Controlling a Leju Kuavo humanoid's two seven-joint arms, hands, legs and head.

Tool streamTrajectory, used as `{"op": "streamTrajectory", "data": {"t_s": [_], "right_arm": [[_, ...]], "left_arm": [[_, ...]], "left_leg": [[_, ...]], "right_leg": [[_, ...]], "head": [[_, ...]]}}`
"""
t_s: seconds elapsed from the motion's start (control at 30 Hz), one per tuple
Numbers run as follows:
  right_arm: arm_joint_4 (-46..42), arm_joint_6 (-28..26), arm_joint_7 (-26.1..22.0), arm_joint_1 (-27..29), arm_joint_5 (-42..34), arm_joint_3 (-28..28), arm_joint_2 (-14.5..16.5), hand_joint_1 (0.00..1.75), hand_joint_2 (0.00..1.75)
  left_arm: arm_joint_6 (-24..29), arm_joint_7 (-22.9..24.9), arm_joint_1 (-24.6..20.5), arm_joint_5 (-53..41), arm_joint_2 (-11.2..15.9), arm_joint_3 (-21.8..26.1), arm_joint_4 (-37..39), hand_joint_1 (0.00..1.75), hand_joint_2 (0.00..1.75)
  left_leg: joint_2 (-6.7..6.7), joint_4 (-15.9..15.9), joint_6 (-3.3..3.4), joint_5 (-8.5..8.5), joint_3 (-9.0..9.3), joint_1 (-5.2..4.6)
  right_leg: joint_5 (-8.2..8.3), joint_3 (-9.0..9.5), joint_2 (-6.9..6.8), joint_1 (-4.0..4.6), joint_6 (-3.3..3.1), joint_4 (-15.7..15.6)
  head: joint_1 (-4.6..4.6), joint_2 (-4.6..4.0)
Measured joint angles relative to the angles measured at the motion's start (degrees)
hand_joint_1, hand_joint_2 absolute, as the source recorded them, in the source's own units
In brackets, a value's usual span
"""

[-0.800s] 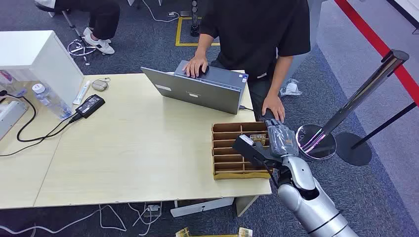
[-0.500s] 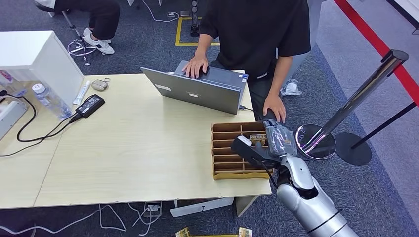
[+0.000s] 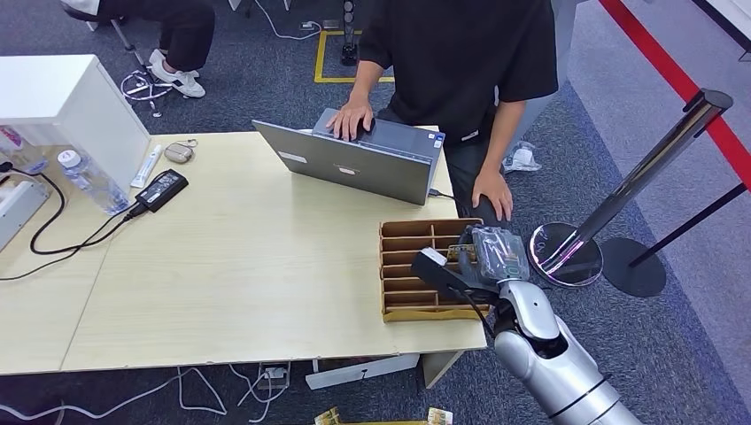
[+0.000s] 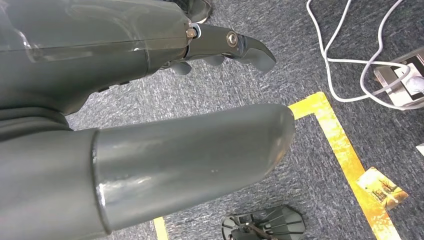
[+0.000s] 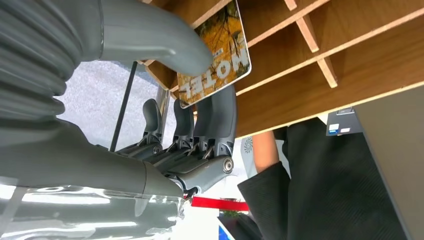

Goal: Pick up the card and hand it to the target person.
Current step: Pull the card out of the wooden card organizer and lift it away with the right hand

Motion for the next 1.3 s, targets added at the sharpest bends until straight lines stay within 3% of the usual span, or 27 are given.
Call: {"op": "streamTrajectory", "data": {"t_s": [0.33, 0.57, 0.77, 1.3], "right_arm": [[0.0, 0.2, 0.3, 0.0, 1.4, 1.1, 0.0, 1.09, 1.75], [0.0, 0.6, 0.3, 0.0, 1.5, 1.8, 0.0, 1.30, 1.75], [0.1, 0.8, 0.3, 0.0, 1.5, 2.3, 0.1, 1.38, 1.75], [-0.2, 0.6, 0.2, -0.5, 1.8, 2.7, 0.0, 1.40, 1.75]], "left_arm": [[0.0, 0.3, 0.0, 0.0, 0.0, 0.0, 0.0, 0.00, 0.00], [0.0, 0.5, 0.0, 0.0, 0.0, -0.1, 0.0, 0.00, 0.00], [0.0, 0.5, 0.0, 0.0, 0.0, -0.1, 0.0, 0.00, 0.00], [0.0, 0.5, 0.0, 0.0, 0.0, -0.1, 0.0, 0.00, 0.00]], "left_leg": [[0.00, 0.0, 0.00, 0.00, 0.01, 0.00], [0.00, 0.0, 0.00, 0.00, 0.01, 0.00], [0.00, 0.0, 0.00, 0.00, 0.02, 0.00], [0.00, 0.0, 0.00, 0.00, 0.03, 0.00]], "right_leg": [[0.00, 0.00, 0.00, 0.00, 0.00, 0.0], [0.00, 0.01, 0.00, 0.00, 0.00, 0.0], [0.00, 0.01, 0.00, 0.00, 0.00, 0.0], [0.00, 0.02, 0.00, 0.00, 0.00, 0.0]], "head": [[-0.01, 0.00], [-0.01, 0.00], [0.00, 0.00], [-0.01, 0.01]]}}
